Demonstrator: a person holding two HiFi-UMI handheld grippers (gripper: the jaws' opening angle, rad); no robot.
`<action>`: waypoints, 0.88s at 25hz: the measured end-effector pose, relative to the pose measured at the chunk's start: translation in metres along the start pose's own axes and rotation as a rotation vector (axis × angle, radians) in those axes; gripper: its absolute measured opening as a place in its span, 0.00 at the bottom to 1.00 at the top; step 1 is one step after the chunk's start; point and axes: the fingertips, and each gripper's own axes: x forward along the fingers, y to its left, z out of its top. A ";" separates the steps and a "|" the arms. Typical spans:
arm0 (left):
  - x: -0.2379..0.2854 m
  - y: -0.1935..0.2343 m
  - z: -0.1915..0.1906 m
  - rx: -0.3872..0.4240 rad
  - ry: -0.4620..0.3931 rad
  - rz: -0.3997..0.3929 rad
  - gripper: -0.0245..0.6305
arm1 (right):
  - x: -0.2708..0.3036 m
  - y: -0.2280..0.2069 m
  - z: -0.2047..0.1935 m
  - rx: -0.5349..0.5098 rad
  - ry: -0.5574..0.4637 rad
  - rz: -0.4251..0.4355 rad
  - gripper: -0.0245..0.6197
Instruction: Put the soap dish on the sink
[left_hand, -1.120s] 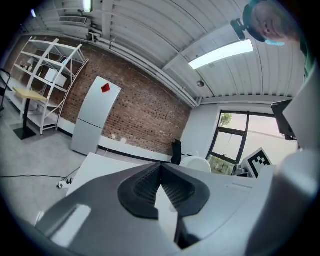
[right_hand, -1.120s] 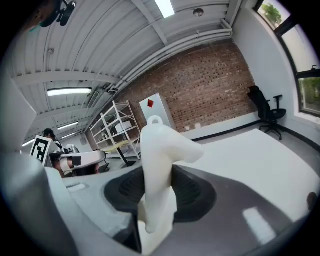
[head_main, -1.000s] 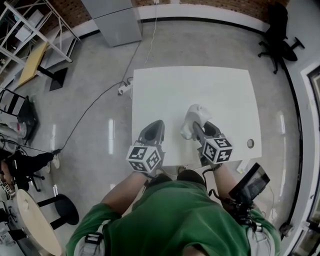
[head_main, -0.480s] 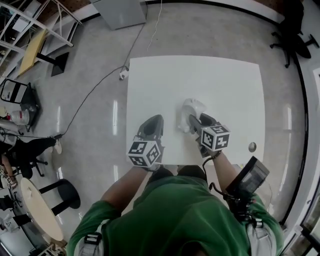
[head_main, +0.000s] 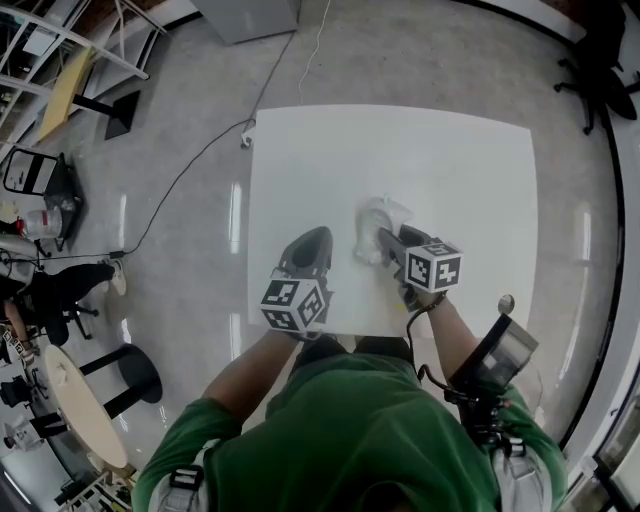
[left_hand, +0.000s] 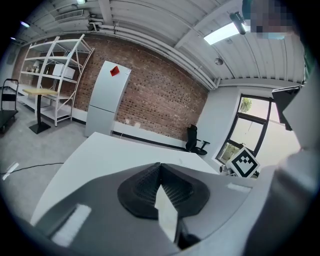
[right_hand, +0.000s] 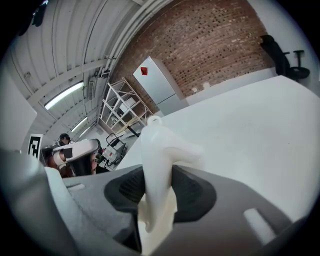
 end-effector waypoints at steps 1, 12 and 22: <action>0.003 0.001 -0.001 -0.001 0.003 0.003 0.05 | 0.003 -0.003 -0.001 0.011 0.008 0.007 0.25; 0.010 0.008 -0.005 -0.015 0.012 0.022 0.05 | 0.015 -0.016 -0.010 0.088 0.061 0.034 0.27; 0.011 0.007 -0.008 -0.022 0.022 0.018 0.05 | 0.015 -0.026 -0.015 0.023 0.114 -0.056 0.31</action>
